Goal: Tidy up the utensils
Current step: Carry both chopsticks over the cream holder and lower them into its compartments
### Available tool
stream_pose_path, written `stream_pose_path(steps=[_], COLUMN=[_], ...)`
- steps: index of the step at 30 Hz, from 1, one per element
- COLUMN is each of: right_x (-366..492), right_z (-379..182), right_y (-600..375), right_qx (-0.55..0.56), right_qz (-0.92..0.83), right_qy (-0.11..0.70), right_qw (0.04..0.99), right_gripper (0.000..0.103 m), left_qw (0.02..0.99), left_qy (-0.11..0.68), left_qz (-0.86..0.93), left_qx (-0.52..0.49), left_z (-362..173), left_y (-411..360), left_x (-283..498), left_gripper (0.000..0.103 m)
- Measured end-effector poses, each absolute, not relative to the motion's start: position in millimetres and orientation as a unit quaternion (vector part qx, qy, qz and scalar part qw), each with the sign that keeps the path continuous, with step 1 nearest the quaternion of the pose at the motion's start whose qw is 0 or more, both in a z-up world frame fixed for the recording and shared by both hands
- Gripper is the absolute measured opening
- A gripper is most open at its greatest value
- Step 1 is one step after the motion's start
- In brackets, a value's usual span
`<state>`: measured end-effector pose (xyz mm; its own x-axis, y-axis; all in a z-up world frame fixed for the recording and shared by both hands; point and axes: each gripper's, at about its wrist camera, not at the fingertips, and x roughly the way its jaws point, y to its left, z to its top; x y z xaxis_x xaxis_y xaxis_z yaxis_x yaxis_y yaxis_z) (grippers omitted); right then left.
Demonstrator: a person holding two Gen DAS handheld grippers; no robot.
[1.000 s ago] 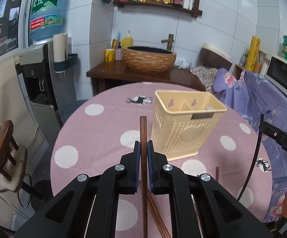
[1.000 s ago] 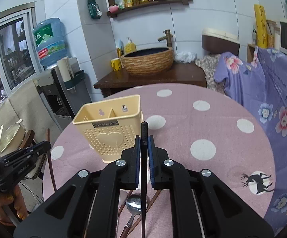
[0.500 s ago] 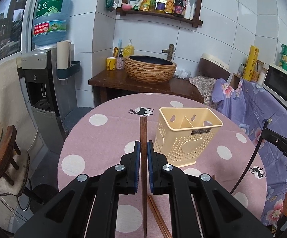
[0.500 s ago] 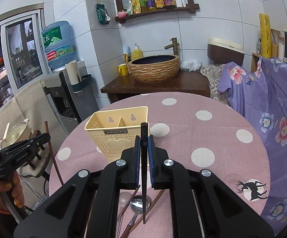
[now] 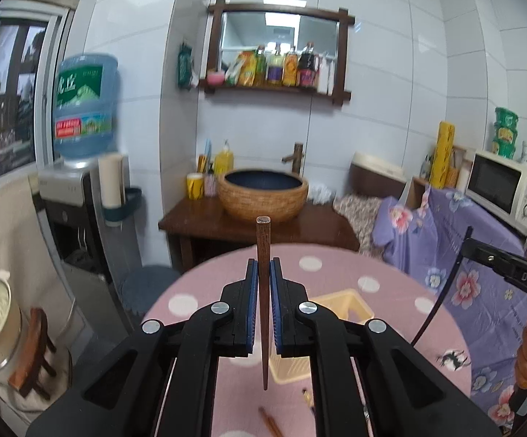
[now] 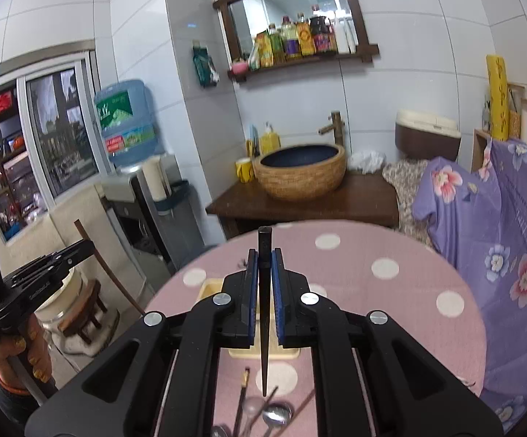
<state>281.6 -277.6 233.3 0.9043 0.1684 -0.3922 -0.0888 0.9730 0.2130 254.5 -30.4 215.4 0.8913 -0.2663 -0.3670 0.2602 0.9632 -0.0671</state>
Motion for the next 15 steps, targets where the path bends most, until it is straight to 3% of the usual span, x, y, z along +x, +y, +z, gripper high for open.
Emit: stream_pose_path(steps=[7, 15], right_x=[317.0, 350.9], right_z=[287.0, 249.2], right_y=[-270.6, -260.7], right_qx=[0.11, 0.105], right_qz=[0.04, 0.002], right_qy=[0.166, 0.161], right_qw=[0.979, 0.981], right_gripper=[0.008, 0.008], left_qw=[0.979, 0.972], left_qy=[0.155, 0.193], left_qz=[-0.132, -0.119], left_qx=[-0.028, -0.056], left_z=[272.3, 222.8], left_y=[-53.4, -68.1], left_x=[281.0, 319.8], left_gripper=[0.008, 0.008])
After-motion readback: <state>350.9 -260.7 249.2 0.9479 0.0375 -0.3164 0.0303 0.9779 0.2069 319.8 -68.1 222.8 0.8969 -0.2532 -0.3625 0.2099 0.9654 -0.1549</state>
